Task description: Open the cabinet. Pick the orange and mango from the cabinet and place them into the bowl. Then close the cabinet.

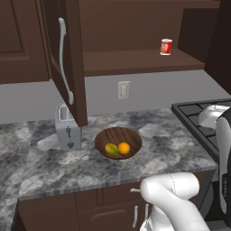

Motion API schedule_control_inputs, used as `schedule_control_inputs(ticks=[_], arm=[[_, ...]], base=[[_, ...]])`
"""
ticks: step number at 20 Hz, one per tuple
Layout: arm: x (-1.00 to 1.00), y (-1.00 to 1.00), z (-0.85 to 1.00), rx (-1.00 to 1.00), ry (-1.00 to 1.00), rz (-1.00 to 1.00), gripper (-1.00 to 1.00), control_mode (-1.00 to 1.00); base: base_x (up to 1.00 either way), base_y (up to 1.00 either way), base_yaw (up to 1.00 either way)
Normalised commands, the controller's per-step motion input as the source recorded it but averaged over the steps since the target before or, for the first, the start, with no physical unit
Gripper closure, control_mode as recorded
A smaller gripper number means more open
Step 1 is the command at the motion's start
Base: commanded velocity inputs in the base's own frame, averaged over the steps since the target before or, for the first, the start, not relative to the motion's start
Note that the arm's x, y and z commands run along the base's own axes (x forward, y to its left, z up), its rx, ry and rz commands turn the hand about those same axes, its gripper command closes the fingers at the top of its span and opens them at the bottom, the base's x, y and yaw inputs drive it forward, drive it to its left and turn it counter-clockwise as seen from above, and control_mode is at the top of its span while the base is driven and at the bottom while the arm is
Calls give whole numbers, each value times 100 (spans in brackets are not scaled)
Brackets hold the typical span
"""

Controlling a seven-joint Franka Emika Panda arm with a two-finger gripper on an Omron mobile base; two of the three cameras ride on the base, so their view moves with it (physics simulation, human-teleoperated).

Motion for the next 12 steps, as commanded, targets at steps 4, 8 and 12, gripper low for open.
schedule_control_inputs(ticks=[4,8,12], arm=[[-10,-34,0,17,-5,0,-100,-100],[-33,-34,3,18,-12,0,-100,-100],[-18,-37,7,15,-16,0,-100,-100]], base=[[0,0,0],[0,0,0],[0,0,0]])
